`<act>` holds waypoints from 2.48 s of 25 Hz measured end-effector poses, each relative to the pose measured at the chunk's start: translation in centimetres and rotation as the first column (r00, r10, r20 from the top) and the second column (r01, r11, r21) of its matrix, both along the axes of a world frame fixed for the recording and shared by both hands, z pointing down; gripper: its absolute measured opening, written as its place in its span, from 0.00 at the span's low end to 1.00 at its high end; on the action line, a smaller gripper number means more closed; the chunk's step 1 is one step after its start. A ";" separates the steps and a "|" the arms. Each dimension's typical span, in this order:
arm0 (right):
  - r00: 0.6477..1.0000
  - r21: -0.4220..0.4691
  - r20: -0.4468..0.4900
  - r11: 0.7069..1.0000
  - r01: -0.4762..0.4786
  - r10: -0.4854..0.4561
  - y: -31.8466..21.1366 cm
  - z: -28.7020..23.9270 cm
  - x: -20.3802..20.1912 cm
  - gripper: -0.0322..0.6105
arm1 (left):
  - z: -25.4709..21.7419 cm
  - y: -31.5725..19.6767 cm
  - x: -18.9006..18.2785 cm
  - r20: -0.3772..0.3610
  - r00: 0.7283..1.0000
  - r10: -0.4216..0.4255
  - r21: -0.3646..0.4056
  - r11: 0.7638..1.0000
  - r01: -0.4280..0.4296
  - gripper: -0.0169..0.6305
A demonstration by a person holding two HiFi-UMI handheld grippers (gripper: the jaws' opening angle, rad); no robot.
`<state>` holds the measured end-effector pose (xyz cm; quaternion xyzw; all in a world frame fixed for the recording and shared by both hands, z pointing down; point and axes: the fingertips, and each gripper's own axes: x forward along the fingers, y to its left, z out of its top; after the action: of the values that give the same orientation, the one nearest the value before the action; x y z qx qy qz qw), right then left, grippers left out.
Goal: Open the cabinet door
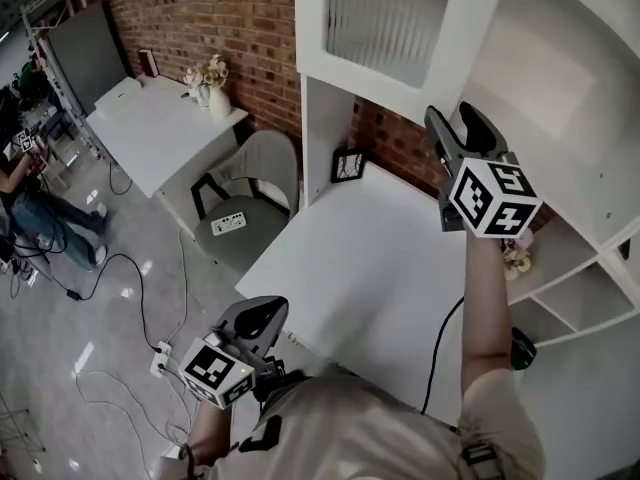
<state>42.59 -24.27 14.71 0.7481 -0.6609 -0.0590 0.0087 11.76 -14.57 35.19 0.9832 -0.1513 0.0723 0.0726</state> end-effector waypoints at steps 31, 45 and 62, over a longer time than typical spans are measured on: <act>0.982 0.034 -0.165 0.996 -0.083 0.088 1.1 1.7 -0.7 0.50 | 1.0 0.8 1.2 0.007 1.000 0.021 0.022 1.000 -0.021 0.05; 0.978 -0.034 -0.208 0.999 -0.037 0.029 1.1 1.2 -3.3 0.50 | 1.1 0.2 1.5 0.011 0.999 0.045 -0.024 0.999 -0.045 0.05; 0.949 -0.009 0.146 0.959 0.283 -0.278 3.1 -0.1 -4.0 0.44 | 1.2 -0.1 3.1 -0.001 0.994 0.108 -0.021 0.994 -0.108 0.05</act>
<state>38.55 -21.20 14.61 0.6487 -0.7602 0.0039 -0.0362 14.86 -14.63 36.43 0.9891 -0.0969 0.0779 0.0789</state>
